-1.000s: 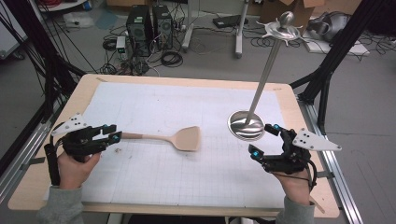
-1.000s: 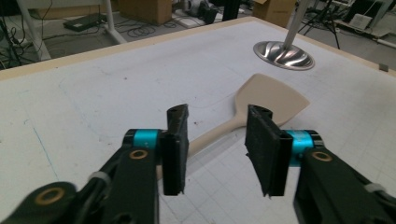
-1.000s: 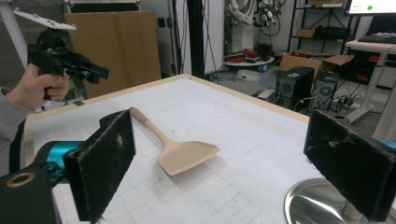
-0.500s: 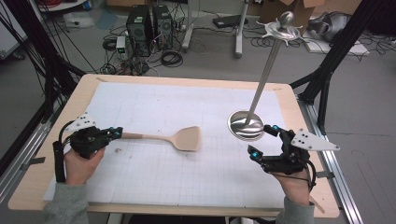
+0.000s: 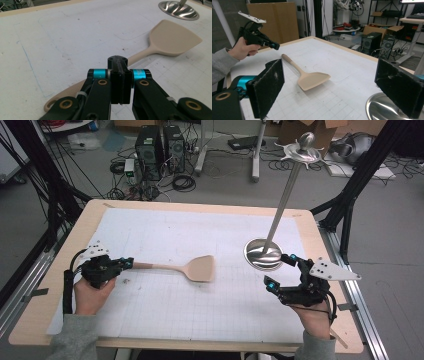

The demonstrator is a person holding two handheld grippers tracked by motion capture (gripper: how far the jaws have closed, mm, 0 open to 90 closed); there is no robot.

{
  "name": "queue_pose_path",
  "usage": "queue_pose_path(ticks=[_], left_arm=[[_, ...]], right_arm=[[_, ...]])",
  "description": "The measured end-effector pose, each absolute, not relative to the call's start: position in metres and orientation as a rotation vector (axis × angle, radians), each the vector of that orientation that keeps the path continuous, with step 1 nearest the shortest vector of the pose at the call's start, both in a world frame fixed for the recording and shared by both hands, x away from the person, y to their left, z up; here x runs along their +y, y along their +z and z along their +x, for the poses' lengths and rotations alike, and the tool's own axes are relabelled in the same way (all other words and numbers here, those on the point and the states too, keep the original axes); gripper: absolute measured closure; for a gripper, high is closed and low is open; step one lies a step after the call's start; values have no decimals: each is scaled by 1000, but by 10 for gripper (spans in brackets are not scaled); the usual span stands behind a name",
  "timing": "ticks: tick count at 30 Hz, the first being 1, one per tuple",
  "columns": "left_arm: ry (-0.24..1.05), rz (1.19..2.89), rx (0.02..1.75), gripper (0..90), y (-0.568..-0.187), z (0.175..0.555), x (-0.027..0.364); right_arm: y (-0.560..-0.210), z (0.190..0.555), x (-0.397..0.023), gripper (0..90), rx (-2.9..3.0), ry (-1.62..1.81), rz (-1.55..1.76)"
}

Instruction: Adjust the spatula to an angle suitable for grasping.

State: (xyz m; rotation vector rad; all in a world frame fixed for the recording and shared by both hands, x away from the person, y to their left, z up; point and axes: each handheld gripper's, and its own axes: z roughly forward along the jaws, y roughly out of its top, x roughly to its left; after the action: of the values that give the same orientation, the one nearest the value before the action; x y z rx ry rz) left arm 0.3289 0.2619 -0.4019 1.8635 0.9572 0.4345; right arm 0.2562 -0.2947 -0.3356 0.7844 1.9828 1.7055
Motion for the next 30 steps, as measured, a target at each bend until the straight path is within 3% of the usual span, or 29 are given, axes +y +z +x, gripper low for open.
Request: queue_pose_path(ticks=[30], left_arm=[[390,2041,1018,894,-433,350,247]], right_arm=[[-337,257,-296,81,1994,1714,799]])
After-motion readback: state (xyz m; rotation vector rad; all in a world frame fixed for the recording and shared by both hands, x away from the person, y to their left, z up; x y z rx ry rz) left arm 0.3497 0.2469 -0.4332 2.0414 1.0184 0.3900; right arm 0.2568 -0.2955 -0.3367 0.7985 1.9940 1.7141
